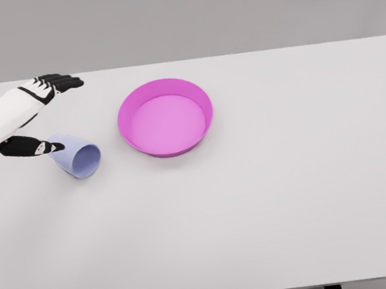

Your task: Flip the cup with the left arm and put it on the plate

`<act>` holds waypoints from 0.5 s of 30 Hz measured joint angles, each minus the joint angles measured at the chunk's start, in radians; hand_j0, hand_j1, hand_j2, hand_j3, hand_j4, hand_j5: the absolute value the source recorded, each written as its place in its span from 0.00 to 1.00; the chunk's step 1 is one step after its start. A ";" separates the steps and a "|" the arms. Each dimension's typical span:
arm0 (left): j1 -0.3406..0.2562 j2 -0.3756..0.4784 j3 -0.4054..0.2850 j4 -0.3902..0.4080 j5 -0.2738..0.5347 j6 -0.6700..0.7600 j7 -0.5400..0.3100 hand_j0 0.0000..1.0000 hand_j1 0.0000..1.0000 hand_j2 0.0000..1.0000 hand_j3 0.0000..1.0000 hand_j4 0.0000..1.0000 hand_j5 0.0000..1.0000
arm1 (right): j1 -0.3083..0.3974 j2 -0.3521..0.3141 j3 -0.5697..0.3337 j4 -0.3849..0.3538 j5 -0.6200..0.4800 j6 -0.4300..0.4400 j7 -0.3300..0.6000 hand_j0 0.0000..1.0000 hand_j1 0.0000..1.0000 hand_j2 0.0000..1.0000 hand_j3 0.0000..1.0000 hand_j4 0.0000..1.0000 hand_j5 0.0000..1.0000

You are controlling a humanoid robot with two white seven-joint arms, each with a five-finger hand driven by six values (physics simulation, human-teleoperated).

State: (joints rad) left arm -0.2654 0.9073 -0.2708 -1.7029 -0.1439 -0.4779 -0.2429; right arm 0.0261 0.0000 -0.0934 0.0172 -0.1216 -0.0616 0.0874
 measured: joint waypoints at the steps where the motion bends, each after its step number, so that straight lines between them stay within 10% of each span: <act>1: 0.000 0.000 0.000 -0.003 0.000 0.000 0.000 1.00 1.00 1.00 1.00 1.00 1.00 | 0.000 0.000 0.000 0.000 0.000 0.000 0.000 1.00 1.00 1.00 1.00 1.00 1.00; 15: 0.000 0.093 -0.035 -0.009 -0.005 0.000 0.000 1.00 1.00 1.00 1.00 1.00 1.00 | 0.000 0.000 0.000 0.001 0.000 0.002 0.000 1.00 1.00 1.00 1.00 1.00 1.00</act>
State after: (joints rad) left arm -0.2654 1.0007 -0.3061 -1.7117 -0.1491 -0.4778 -0.2429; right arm 0.0261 0.0000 -0.0936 0.0184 -0.1212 -0.0598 0.0870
